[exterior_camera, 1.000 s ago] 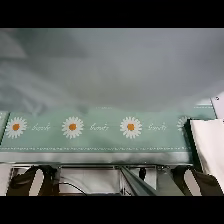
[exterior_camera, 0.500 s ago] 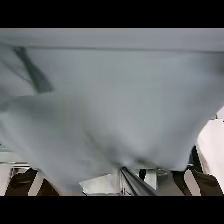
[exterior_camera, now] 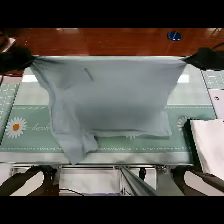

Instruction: Fold the shirts.

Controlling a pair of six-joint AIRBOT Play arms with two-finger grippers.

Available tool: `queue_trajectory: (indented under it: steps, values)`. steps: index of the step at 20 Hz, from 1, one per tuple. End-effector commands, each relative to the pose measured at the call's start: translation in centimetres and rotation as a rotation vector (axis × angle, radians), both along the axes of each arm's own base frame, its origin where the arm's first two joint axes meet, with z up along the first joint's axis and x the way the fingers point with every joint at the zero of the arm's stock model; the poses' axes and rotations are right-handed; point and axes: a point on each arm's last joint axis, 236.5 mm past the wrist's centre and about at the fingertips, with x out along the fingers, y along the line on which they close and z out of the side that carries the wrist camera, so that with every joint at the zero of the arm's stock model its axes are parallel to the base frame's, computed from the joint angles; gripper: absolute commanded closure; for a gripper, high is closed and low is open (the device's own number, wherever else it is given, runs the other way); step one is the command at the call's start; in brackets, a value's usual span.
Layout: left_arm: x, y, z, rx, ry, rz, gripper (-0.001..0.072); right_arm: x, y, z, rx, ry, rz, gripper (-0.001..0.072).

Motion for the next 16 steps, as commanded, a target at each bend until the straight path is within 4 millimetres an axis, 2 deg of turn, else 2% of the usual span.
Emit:
queue_trajectory:
  steps: [1,4,6,8,11,13,16]
  values:
    - [6.2,-1.1,-6.5,-0.125,0.058,0.04,0.0692,8.0,-1.0,-8.4,0.043,0.086,-0.059,0.0683]
    - [9.7,-1.0,-10.3,-0.172,0.102,0.067,0.0692,12.5,-1.7,-12.9,0.093,0.163,-0.087,0.0683]
    - [10.9,-1.2,-12.4,-0.177,0.131,0.066,0.0692,14.2,-1.3,-15.0,0.136,0.202,-0.094,0.0683]
    - [11.2,-1.6,-15.2,-0.179,0.18,0.061,0.0692,15.0,-1.0,-16.8,0.16,0.226,-0.094,0.0683]
    - [9.8,-2.7,-18.8,-0.192,0.294,0.028,0.0691,14.6,-0.8,-18.4,0.162,0.268,-0.08,0.0683]
    - [9.1,-2.7,-19.2,-0.198,0.329,0.014,0.0691,14.0,-0.8,-18.6,0.145,0.286,-0.057,0.0683]
    - [7.6,-2.3,-17.3,-0.187,0.381,-0.067,0.0691,12.3,-1.3,-17.5,0.136,0.315,0.01,0.0682]
